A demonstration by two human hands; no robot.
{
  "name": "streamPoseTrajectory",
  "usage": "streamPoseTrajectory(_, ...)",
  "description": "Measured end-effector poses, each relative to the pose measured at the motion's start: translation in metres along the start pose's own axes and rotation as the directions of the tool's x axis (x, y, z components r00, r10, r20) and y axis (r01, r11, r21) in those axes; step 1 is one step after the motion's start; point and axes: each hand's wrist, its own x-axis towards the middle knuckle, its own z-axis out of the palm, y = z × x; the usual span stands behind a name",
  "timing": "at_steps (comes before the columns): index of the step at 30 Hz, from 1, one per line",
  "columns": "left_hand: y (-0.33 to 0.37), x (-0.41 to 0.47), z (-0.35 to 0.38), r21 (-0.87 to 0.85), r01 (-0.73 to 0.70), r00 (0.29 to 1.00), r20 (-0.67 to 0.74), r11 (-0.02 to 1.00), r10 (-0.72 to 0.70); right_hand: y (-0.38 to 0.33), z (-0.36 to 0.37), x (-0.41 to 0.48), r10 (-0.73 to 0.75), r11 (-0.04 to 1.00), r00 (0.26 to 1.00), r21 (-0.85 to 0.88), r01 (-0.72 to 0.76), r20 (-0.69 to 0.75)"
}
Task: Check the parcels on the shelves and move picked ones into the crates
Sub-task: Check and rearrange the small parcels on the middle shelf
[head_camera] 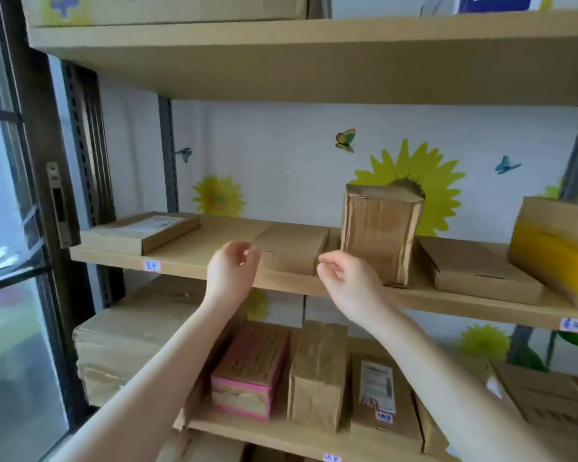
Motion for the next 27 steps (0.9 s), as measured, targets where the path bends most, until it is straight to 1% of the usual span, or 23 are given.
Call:
streamPoseTrajectory(2, -0.004, 0.028, 0.001, 0.139, 0.031, 0.998, 0.047, 0.99, -0.038, -0.008, 0.016, 0.02, 0.013, 0.991, 0.998, -0.13, -0.006, 0.057)
streamPoseTrajectory(5, -0.008, 0.054, 0.006, 0.372, 0.041, 0.979, 0.171, 0.927, -0.113, -0.012, 0.033, 0.04, 0.075, 0.953, 0.988, -0.3, -0.033, 0.132)
streamPoseTrajectory(6, -0.009, 0.057, 0.007, 0.416, 0.026, 0.973, 0.2, 0.909, -0.119, -0.012, 0.039, 0.044, 0.105, 0.942, 0.983, -0.33, -0.051, 0.148)
streamPoseTrajectory(7, -0.009, 0.059, 0.008, 0.419, 0.012, 0.969, 0.218, 0.908, -0.113, -0.011, 0.043, 0.047, 0.136, 0.934, 0.978, -0.35, -0.074, 0.157)
streamPoseTrajectory(8, -0.01, 0.062, 0.009, 0.348, 0.001, 0.974, 0.214, 0.937, -0.081, -0.011, 0.047, 0.051, 0.156, 0.932, 0.976, -0.35, -0.093, 0.154)
streamPoseTrajectory(9, -0.011, 0.063, 0.008, 0.206, -0.004, 0.983, 0.178, 0.979, -0.034, -0.012, 0.049, 0.054, 0.157, 0.944, 0.978, -0.313, -0.107, 0.14)
streamPoseTrajectory(10, -0.01, 0.064, 0.006, 0.003, 0.0, 0.992, 0.123, 1.0, 0.0, -0.013, 0.05, 0.058, 0.148, 0.963, 0.982, -0.242, -0.116, 0.119)
streamPoseTrajectory(11, -0.006, 0.065, 0.002, -0.211, 0.002, 0.997, 0.075, 0.978, 0.014, -0.016, 0.052, 0.061, 0.141, 0.98, 0.985, -0.157, -0.124, 0.103)
streamPoseTrajectory(12, -0.002, 0.065, -0.002, -0.385, 0.003, 0.997, 0.067, 0.923, 0.024, -0.021, 0.053, 0.064, 0.14, 0.988, 0.986, -0.073, -0.133, 0.089)
streamPoseTrajectory(13, 0.001, 0.064, -0.004, -0.489, -0.008, 0.995, 0.086, 0.873, 0.057, -0.025, 0.055, 0.067, 0.147, 0.989, 0.986, 0.002, -0.147, 0.075)
streamPoseTrajectory(14, 0.003, 0.063, -0.006, -0.527, -0.043, 0.987, 0.109, 0.849, 0.117, -0.031, 0.058, 0.07, 0.167, 0.982, 0.984, 0.078, -0.171, 0.054)
streamPoseTrajectory(15, 0.004, 0.06, -0.008, -0.529, -0.098, 0.972, 0.13, 0.843, 0.195, -0.036, 0.061, 0.074, 0.207, 0.963, 0.978, 0.168, -0.21, 0.038)
streamPoseTrajectory(16, 0.003, 0.057, -0.01, -0.518, -0.164, 0.947, 0.155, 0.839, 0.28, -0.041, 0.064, 0.078, 0.262, 0.921, 0.964, 0.283, -0.266, 0.053)
streamPoseTrajectory(18, -0.004, 0.056, -0.015, -0.495, -0.27, 0.875, 0.233, 0.826, 0.425, -0.053, 0.066, 0.085, 0.355, 0.754, 0.912, 0.514, -0.409, 0.205)
streamPoseTrajectory(19, -0.009, 0.057, -0.017, -0.502, -0.295, 0.833, 0.283, 0.813, 0.476, -0.057, 0.065, 0.086, 0.357, 0.679, 0.895, 0.583, -0.446, 0.268)
streamPoseTrajectory(20, -0.015, 0.058, -0.019, -0.514, -0.298, 0.791, 0.339, 0.804, 0.51, -0.059, 0.063, 0.086, 0.35, 0.625, 0.891, 0.637, -0.452, 0.29)
streamPoseTrajectory(21, -0.02, 0.059, -0.022, -0.524, -0.287, 0.756, 0.39, 0.802, 0.526, -0.06, 0.061, 0.083, 0.348, 0.581, 0.897, 0.688, -0.434, 0.272)
streamPoseTrajectory(22, -0.024, 0.06, -0.025, -0.531, -0.272, 0.739, 0.419, 0.802, 0.528, -0.059, 0.06, 0.08, 0.36, 0.545, 0.905, 0.737, -0.4, 0.225)
streamPoseTrajectory(23, -0.028, 0.059, -0.029, -0.529, -0.272, 0.751, 0.406, 0.804, 0.521, -0.056, 0.06, 0.075, 0.384, 0.506, 0.907, 0.783, -0.362, 0.172)
streamPoseTrajectory(24, -0.033, 0.059, -0.032, -0.506, -0.293, 0.795, 0.344, 0.812, 0.501, -0.054, 0.061, 0.07, 0.409, 0.468, 0.904, 0.822, -0.326, 0.126)
streamPoseTrajectory(25, -0.038, 0.06, -0.034, -0.453, -0.319, 0.852, 0.249, 0.833, 0.461, -0.05, 0.063, 0.064, 0.43, 0.426, 0.898, 0.856, -0.292, 0.092)
streamPoseTrajectory(26, -0.044, 0.062, -0.037, -0.41, -0.294, 0.903, 0.175, 0.863, 0.391, -0.046, 0.063, 0.058, 0.441, 0.39, 0.895, 0.884, -0.257, 0.065)
streamPoseTrajectory(27, -0.048, 0.065, -0.04, -0.393, -0.211, 0.943, 0.16, 0.895, 0.292, -0.043, 0.064, 0.052, 0.444, 0.369, 0.895, 0.902, -0.227, 0.043)
